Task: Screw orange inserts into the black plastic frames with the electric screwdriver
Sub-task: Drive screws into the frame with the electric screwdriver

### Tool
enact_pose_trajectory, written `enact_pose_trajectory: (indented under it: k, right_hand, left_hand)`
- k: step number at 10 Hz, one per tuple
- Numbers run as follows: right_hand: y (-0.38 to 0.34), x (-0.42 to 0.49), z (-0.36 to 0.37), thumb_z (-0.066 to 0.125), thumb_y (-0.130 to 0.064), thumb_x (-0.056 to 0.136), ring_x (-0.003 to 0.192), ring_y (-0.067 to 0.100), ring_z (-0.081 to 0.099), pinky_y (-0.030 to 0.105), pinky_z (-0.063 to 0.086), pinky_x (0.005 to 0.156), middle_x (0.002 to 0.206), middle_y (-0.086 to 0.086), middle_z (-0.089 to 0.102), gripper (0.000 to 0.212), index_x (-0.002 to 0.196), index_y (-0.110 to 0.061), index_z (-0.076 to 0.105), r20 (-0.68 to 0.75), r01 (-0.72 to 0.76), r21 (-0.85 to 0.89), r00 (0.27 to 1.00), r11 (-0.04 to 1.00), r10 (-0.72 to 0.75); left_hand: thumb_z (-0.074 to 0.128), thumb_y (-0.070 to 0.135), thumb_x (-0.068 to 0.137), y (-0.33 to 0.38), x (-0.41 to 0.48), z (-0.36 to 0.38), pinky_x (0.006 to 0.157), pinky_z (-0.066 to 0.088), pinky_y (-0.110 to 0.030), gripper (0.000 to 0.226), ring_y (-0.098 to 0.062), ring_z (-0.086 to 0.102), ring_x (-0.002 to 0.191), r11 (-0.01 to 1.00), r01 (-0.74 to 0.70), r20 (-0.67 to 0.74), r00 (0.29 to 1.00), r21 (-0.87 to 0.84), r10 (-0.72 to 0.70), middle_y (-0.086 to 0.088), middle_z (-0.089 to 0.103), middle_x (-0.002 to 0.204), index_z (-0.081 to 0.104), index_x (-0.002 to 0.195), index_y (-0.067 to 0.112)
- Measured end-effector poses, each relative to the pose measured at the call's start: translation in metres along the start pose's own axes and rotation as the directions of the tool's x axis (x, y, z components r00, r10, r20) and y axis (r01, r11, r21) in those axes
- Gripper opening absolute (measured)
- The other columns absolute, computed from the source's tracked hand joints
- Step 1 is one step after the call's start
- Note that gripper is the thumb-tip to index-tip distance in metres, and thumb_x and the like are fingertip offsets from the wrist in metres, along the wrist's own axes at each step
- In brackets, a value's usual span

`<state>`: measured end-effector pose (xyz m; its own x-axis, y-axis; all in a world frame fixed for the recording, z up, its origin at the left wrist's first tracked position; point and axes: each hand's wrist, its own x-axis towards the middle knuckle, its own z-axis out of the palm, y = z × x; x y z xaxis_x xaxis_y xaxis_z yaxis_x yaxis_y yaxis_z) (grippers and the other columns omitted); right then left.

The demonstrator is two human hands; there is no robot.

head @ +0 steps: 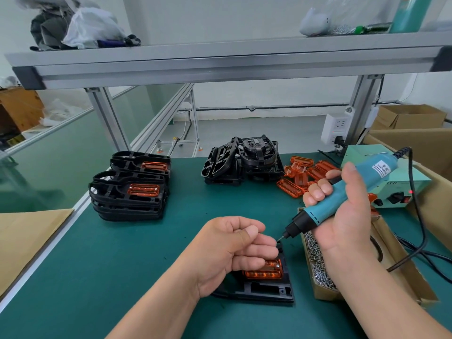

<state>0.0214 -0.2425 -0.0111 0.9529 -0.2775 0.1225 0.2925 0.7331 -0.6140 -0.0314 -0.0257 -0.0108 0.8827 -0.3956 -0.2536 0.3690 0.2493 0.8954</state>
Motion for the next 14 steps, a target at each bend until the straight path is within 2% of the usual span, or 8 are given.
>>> enact_pose_trajectory:
  k: [3,5,6,7,9,11,12,14]
  right_hand:
    - [-0.0018,0.0,0.002,0.062,-0.04,0.104,0.058,0.011,0.045,0.024,0.043,0.056,0.068,-0.003,0.047,0.03,0.083,-0.019,0.062,-0.013,0.009,0.005,1.0,1.0,-0.009]
    - [-0.0031,-0.0014,0.0031,0.064,-0.04,0.103,0.059,0.011,0.047,0.024,0.044,0.056,0.069,-0.003,0.047,0.029,0.084,-0.018,0.062,-0.019,0.022,0.01,1.0,1.0,-0.022]
    - [-0.0046,-0.0028,0.0023,0.066,-0.041,0.102,0.059,0.011,0.048,0.024,0.046,0.056,0.069,-0.003,0.048,0.029,0.084,-0.018,0.063,-0.018,0.023,0.016,1.0,1.0,-0.022]
    - [-0.0047,-0.0029,0.0031,0.065,-0.041,0.102,0.059,0.011,0.047,0.024,0.045,0.056,0.069,-0.003,0.048,0.029,0.084,-0.018,0.062,-0.017,0.021,0.016,1.0,1.0,-0.021]
    - [-0.0063,-0.0039,0.0027,0.067,-0.042,0.101,0.059,0.011,0.047,0.024,0.046,0.056,0.07,-0.003,0.048,0.029,0.085,-0.018,0.063,-0.008,0.02,0.031,1.0,0.999,-0.02]
    - [-0.0075,-0.0037,0.0057,0.065,-0.042,0.102,0.059,0.011,0.047,0.024,0.044,0.057,0.07,-0.004,0.047,0.029,0.085,-0.018,0.062,0.007,0.019,0.056,1.0,0.998,-0.019]
    - [-0.0085,-0.0045,0.0075,0.064,-0.041,0.103,0.059,0.011,0.047,0.024,0.044,0.057,0.069,-0.004,0.047,0.03,0.085,-0.018,0.063,0.014,0.019,0.073,1.0,0.997,-0.02]
    - [-0.0098,-0.0068,0.01,0.062,-0.042,0.103,0.059,0.01,0.046,0.023,0.044,0.056,0.069,-0.004,0.047,0.031,0.085,-0.017,0.063,0.039,0.02,0.089,0.999,0.996,-0.023]
  left_hand:
    - [0.049,-0.01,0.1,-0.0026,0.0033,-0.0042,0.092,0.06,-0.031,0.039,-0.032,0.069,0.124,0.995,-0.015,0.097,0.995,-0.098,0.024,-0.02,0.071,0.13,0.053,0.138,-0.003]
    - [0.068,-0.002,0.093,-0.002,0.0005,-0.0023,0.095,0.059,-0.028,0.041,-0.026,0.069,0.125,0.998,-0.04,0.07,0.997,-0.055,0.044,-0.02,0.073,0.126,0.058,0.132,-0.007]
    - [0.071,-0.001,0.096,-0.0024,0.0006,-0.0017,0.094,0.059,-0.027,0.031,-0.025,0.07,0.122,0.998,-0.051,0.04,0.998,-0.024,0.052,-0.021,0.075,0.121,0.061,0.124,-0.01]
    - [0.061,-0.003,0.102,-0.0041,0.0018,-0.0023,0.087,0.06,-0.025,0.017,-0.026,0.073,0.116,0.998,-0.059,0.001,0.998,0.026,0.059,-0.023,0.077,0.115,0.062,0.118,-0.009]
    - [0.067,0.009,0.102,-0.0042,0.0005,-0.0017,0.064,0.062,-0.026,0.014,-0.019,0.073,0.081,0.989,-0.06,-0.042,0.997,0.133,0.066,-0.009,0.071,0.09,0.081,0.104,0.012]
    - [0.073,0.012,0.094,-0.0048,-0.0006,-0.0005,0.063,0.058,-0.025,0.021,-0.021,0.065,0.074,0.978,-0.066,-0.004,0.998,0.196,0.068,-0.013,0.072,0.087,0.074,0.115,0.009]
    - [0.073,0.016,0.088,-0.0054,-0.0004,0.0016,0.061,0.053,-0.024,0.027,-0.022,0.059,0.07,0.972,-0.061,0.018,0.998,0.226,0.058,-0.015,0.072,0.087,0.069,0.112,0.007]
    - [0.07,0.016,0.088,-0.0084,0.0009,0.0029,0.057,0.045,-0.024,0.014,-0.02,0.048,0.065,0.972,-0.05,0.035,0.998,0.229,0.044,-0.013,0.066,0.084,0.071,0.102,0.013]
